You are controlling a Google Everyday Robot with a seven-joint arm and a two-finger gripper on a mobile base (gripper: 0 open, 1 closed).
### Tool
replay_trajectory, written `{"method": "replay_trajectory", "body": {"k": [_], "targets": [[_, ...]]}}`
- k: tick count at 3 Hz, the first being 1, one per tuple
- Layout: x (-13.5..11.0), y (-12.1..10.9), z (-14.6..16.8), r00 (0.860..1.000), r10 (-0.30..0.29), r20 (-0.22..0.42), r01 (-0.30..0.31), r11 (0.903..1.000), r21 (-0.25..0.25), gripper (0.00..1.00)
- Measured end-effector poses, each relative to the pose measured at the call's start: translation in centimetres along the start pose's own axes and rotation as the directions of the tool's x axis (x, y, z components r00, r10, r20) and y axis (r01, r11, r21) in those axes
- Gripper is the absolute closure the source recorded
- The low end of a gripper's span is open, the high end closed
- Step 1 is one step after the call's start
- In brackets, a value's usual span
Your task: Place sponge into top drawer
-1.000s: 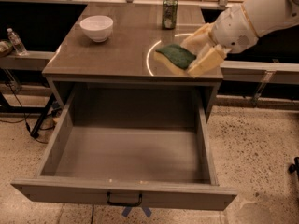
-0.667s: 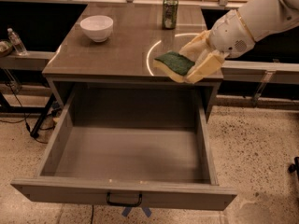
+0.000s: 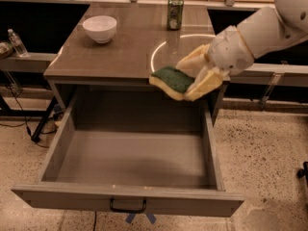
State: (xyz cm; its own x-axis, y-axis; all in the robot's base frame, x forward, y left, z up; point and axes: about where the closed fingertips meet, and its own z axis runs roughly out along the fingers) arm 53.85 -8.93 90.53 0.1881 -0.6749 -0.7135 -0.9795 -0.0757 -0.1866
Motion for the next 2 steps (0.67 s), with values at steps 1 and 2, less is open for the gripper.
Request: {"method": "replay_trajectory", "body": {"k": [1, 2], "targets": [[1.1, 4.1, 2.3, 0.998, -0.057, 0.009, 0.058, 0.9958, -0.071, 1.00], [3.5, 7.6, 4.4, 0.994, -0.113, 0.005, 0.113, 0.9866, -0.118, 1.00]]}}
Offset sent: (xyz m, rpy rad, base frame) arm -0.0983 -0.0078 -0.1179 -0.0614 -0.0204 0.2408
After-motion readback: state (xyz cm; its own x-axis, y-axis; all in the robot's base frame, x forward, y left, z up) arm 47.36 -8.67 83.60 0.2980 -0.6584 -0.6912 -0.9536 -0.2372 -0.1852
